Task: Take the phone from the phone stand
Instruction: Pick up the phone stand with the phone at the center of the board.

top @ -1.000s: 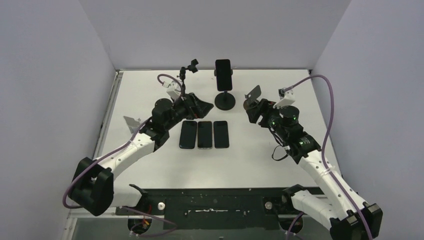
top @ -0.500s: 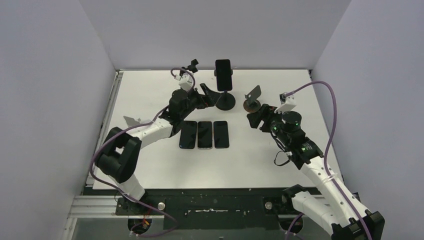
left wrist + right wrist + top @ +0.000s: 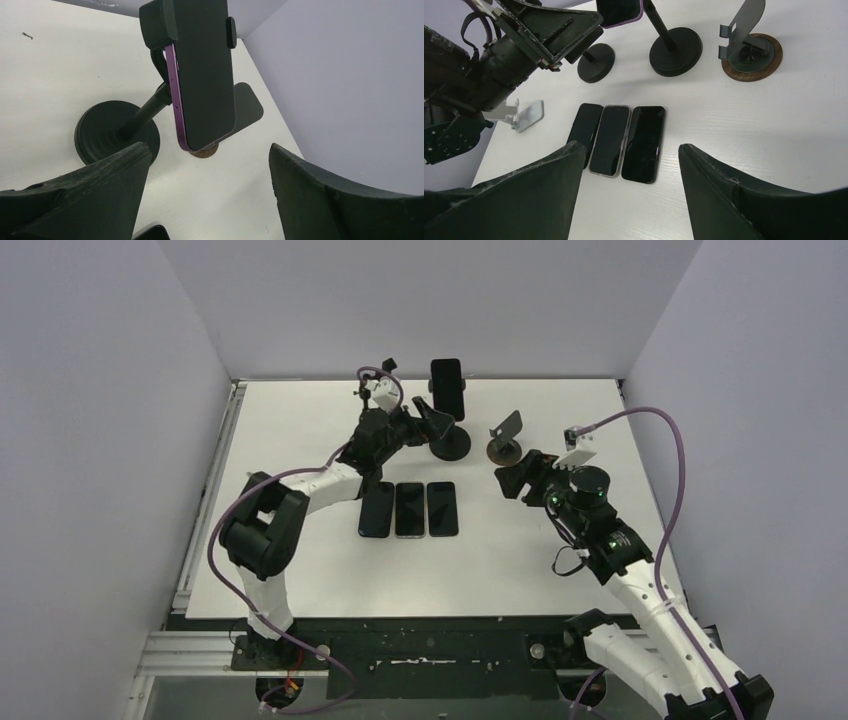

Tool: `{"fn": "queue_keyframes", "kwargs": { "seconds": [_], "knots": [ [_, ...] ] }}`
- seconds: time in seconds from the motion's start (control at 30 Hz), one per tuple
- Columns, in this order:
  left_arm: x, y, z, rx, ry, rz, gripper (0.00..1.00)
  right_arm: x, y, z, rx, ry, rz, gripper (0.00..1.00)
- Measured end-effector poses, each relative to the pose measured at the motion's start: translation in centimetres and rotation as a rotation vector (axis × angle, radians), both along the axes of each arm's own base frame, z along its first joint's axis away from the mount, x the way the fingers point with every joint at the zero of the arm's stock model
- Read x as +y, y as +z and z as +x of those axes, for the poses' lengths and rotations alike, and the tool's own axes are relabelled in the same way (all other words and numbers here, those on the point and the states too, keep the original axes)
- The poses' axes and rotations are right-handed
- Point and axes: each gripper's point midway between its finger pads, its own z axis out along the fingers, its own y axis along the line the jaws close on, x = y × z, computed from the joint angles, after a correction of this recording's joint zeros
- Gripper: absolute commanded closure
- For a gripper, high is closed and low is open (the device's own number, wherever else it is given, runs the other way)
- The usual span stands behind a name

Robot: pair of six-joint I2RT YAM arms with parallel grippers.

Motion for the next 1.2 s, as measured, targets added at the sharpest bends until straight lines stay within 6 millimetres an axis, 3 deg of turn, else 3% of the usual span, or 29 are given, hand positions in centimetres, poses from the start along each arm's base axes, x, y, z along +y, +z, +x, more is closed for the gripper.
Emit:
{"fn": "queue_keyframes", "kwargs": {
  "seconds": [0.17,0.53,1.2],
  "knots": [
    [-0.8,-0.5,0.9,-0.002,-0.011,-0.002,0.16,-0.2,-0.1,-0.5,0.008,0.003,-0.004,0.30],
    [-2.5,0.5,1.4,-0.043,-0.084,-0.076,0.25,-0.5,0.4,-1.1,-0.007,0.004,-0.006,0.30],
    [-2.4,-0.1,1.9,-0.020,-0.129,-0.166,0.54,-0.5,0.1,-1.2,0.000,0.007,-0.021,0.30]
  ]
}}
